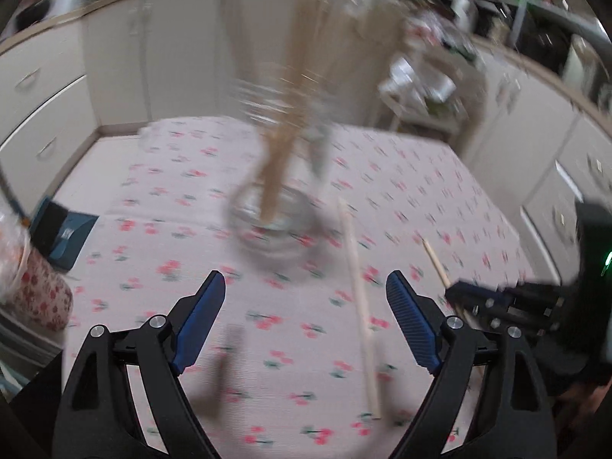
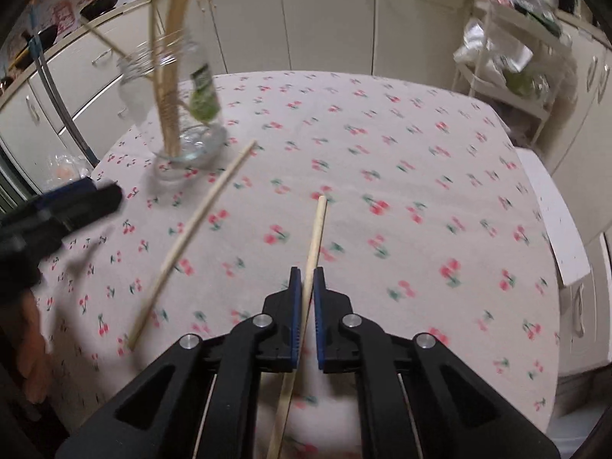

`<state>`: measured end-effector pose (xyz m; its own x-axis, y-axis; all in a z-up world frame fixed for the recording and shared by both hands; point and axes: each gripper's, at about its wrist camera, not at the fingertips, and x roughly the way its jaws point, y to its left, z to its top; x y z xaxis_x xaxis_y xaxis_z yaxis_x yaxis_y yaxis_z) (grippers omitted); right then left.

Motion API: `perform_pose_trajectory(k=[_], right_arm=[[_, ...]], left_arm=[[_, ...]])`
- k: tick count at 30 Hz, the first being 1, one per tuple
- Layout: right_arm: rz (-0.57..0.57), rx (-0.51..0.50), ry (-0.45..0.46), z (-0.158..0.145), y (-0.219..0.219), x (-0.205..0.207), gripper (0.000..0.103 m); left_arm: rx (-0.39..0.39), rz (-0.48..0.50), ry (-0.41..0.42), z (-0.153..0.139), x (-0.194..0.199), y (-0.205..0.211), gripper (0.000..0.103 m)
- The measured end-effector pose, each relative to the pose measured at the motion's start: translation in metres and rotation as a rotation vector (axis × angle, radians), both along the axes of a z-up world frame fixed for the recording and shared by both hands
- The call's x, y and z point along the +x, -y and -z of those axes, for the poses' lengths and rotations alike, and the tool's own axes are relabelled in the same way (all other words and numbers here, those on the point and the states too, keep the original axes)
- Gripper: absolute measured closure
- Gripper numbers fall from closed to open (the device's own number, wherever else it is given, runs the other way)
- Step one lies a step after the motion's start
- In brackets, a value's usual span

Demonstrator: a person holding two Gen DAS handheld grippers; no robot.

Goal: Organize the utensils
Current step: 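Grasp another wooden stick with the left tool while the right tool grasps one too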

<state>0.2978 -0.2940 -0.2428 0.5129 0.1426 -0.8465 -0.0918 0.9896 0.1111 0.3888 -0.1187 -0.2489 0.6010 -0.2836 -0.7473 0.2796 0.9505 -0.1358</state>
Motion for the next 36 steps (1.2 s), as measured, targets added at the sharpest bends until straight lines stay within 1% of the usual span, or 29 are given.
perform_pose_trajectory(k=[2,3,4,5,7,8,9,11,13,16,18,20,22,24,25,29,31,32,33,34,36], right_arm=[[0.007,0.036,-0.009,0.0,0.009,-0.003,0.096],[0.011,0.052,-0.012,0.0,0.011,-0.003,0.096],[0.015,0.07,-0.013,0.0,0.013,-0.003,0.096],[0.018,0.086,-0.013,0.0,0.015,-0.003,0.096],[0.018,0.11,-0.01,0.001,0.016,-0.003,0.096],[0.018,0.121,-0.009,0.001,0.017,-0.004,0.096],[0.017,0.136,-0.01,0.001,0.016,-0.003,0.096],[0.008,0.17,-0.011,0.001,0.013,-0.002,0.096],[-0.015,0.172,-0.013,0.002,0.005,-0.002,0.097],[-0.053,0.165,-0.015,0.0,-0.005,-0.004,0.097],[-0.041,0.165,-0.01,-0.001,-0.002,-0.004,0.097],[-0.03,0.165,-0.009,-0.002,0.0,-0.001,0.097],[-0.025,0.162,-0.008,-0.003,0.0,0.003,0.092],[-0.025,0.165,-0.002,-0.005,-0.002,0.007,0.077],[-0.03,0.168,0.0,-0.006,-0.003,0.009,0.077],[-0.046,0.128,0.001,-0.003,-0.011,0.018,0.077],[-0.056,0.082,0.008,0.0,-0.015,0.021,0.081],[-0.062,0.052,0.015,0.001,-0.018,0.021,0.086],[-0.066,0.013,0.024,0.001,-0.021,0.021,0.094],[-0.071,-0.016,0.032,0.001,-0.023,0.02,0.096],[-0.081,-0.048,0.046,0.0,-0.026,0.017,0.096]], left_arm=[[0.061,0.048,-0.019,0.008,-0.002,0.02,0.021],[0.082,0.06,-0.031,0.012,-0.003,0.026,0.028],[0.114,0.075,-0.058,0.019,-0.003,0.032,0.048],[0.13,0.091,-0.096,0.026,-0.003,0.035,0.059],[0.168,0.091,-0.079,0.027,-0.008,0.037,0.087],[0.171,0.101,-0.086,0.027,-0.011,0.037,0.094],[0.159,0.097,-0.098,0.026,-0.014,0.035,0.098],[0.154,0.067,-0.107,0.026,-0.023,0.028,0.098],[0.136,0.042,-0.124,0.024,-0.034,0.017,0.098],[0.122,0.049,-0.159,0.021,-0.051,0.009,0.098],[0.127,0.048,-0.151,0.015,-0.05,0.004,0.097],[0.137,0.049,-0.129,0.007,-0.036,0.003,0.09],[0.138,0.038,-0.106,0.001,-0.021,0.007,0.071],[0.141,0.031,-0.074,-0.004,-0.006,0.013,0.063],[0.142,0.027,-0.069,-0.003,0.003,0.016,0.063],[0.148,0.013,-0.08,0.006,0.03,0.025,0.063],[0.152,0.014,-0.086,0.011,0.037,0.028,0.064],[0.151,0.01,-0.084,0.014,0.039,0.028,0.065],[0.152,0.013,-0.088,0.017,0.04,0.029,0.082],[0.153,0.024,-0.103,0.021,0.042,0.03,0.098],[0.168,0.037,-0.078,0.024,0.037,0.032,0.098]])
